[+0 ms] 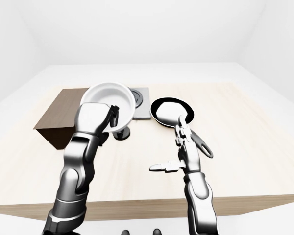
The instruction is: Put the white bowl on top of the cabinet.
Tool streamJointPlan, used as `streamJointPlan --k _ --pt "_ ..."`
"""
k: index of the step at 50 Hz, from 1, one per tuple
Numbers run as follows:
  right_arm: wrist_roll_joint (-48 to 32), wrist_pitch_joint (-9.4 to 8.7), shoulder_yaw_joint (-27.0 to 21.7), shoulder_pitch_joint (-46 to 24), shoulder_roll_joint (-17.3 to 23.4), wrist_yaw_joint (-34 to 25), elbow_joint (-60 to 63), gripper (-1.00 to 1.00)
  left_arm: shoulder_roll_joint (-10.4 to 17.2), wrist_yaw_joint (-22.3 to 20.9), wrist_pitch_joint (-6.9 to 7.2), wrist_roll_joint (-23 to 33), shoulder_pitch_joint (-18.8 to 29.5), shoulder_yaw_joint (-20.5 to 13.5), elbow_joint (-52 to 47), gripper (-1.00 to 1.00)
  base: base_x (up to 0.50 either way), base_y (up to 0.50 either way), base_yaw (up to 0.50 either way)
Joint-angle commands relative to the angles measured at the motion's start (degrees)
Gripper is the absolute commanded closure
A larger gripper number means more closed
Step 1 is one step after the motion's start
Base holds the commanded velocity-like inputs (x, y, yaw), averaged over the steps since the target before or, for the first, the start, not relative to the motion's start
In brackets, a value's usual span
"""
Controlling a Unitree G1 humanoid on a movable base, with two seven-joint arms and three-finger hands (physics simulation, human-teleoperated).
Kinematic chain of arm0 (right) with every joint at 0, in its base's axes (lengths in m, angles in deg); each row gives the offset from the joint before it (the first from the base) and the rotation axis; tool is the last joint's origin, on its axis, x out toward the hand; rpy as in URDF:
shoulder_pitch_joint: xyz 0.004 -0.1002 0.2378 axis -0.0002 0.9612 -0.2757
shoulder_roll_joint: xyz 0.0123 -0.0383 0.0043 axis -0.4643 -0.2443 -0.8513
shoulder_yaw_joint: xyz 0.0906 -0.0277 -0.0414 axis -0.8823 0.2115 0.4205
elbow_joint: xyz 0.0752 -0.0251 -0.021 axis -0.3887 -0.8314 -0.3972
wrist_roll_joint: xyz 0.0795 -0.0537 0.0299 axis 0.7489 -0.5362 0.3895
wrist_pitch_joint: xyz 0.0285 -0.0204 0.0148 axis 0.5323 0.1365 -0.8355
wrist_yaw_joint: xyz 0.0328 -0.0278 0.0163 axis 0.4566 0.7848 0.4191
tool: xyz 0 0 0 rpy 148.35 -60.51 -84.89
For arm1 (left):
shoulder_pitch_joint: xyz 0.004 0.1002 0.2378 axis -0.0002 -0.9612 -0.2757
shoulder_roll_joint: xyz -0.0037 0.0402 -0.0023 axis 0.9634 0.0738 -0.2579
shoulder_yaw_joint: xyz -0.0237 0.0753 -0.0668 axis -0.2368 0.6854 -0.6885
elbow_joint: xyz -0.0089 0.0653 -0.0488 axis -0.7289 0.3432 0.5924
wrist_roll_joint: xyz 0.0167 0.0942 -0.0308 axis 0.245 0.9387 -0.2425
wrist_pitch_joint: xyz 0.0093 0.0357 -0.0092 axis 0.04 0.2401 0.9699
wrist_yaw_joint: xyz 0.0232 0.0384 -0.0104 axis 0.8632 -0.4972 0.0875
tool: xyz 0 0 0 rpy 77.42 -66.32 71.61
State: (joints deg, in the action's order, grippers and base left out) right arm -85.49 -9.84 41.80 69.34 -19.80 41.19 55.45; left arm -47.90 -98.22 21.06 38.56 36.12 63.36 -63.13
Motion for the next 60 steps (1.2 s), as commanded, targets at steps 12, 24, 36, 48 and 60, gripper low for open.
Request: streamJointPlan --k 12,24,36,48,60 --pt "-0.6 0.00 0.9 0.3 -0.2 0.1 -0.3 -1.00 7.0 -6.9 0.00 0.2 15.1 -7.9 0.8 1.00 0.00 0.00 0.00" --pt "-0.1 0.00 0.2 0.0 0.0 0.0 0.2 -1.00 14.9 -1.8 0.00 -9.6 25.4 -11.5 13.4 1.00 0.00 0.00 0.00" --pt "-0.7 0.00 0.9 0.4 -0.2 0.2 0.0 -1.00 20.6 6.1 0.00 -18.0 30.4 -12.5 25.6 1.00 0.00 0.00 0.00" --pt "-0.7 0.00 0.8 0.3 -0.1 0.2 -0.3 -1.00 25.2 16.2 0.00 -26.3 32.7 -13.8 38.0 1.00 0.00 0.00 0.00" --pt "-0.4 0.00 0.7 0.3 -0.1 0.0 0.0 -1.00 28.6 24.2 0.00 -33.1 36.3 -14.1 49.4 1.00 0.00 0.00 0.00"
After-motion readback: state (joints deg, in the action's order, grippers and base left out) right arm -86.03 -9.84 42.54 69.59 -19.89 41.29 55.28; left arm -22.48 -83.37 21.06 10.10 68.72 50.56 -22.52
